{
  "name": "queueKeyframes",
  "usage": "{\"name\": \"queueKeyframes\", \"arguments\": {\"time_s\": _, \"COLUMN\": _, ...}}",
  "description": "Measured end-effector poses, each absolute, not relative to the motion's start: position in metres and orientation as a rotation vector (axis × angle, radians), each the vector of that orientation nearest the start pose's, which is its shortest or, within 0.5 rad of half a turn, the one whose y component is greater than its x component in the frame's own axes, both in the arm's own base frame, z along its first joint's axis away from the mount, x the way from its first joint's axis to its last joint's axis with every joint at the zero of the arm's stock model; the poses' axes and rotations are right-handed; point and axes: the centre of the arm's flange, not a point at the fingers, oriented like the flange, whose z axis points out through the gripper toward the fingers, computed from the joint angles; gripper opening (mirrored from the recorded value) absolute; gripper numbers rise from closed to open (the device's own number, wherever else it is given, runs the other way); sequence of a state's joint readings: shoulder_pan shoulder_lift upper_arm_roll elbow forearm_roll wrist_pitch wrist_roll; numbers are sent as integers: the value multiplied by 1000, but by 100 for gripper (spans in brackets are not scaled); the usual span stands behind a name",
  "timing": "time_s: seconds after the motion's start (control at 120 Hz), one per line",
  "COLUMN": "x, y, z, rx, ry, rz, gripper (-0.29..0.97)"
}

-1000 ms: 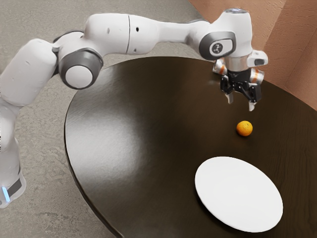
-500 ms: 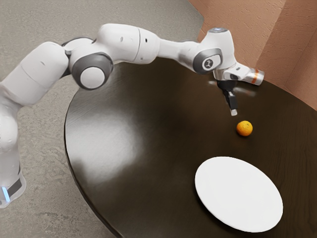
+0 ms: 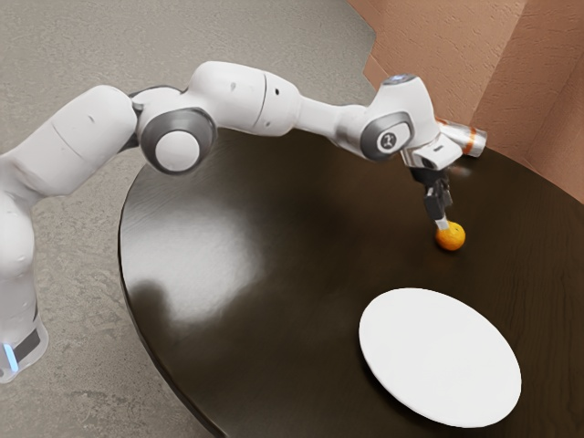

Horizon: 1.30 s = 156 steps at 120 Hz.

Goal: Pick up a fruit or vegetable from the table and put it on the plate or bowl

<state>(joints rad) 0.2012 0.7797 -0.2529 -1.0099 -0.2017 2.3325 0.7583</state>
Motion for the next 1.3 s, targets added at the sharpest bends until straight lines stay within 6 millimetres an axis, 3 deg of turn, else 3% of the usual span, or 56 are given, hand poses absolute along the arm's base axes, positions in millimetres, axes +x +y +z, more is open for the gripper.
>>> {"name": "queueKeyframes", "arguments": {"time_s": 0.175, "x": 803, "y": 59, "z": 459, "rx": -2893, "ry": 942, "rz": -1044, "gripper": 66}}
{"name": "queueKeyframes", "arguments": {"time_s": 0.325, "x": 807, "y": 48, "z": 443, "rx": -2868, "ry": 1015, "rz": -1068, "gripper": 65}}
{"name": "queueKeyframes", "arguments": {"time_s": 0.558, "x": 812, "y": 40, "z": 441, "rx": -2795, "ry": 1067, "rz": -1144, "gripper": 64}}
{"name": "queueKeyframes", "arguments": {"time_s": 0.975, "x": 819, "y": 49, "z": 438, "rx": -2718, "ry": 1092, "rz": -1202, "gripper": 63}}
{"name": "queueKeyframes", "arguments": {"time_s": 1.3, "x": 826, "y": 54, "z": 415, "rx": -2707, "ry": 1081, "rz": -1220, "gripper": 62}}
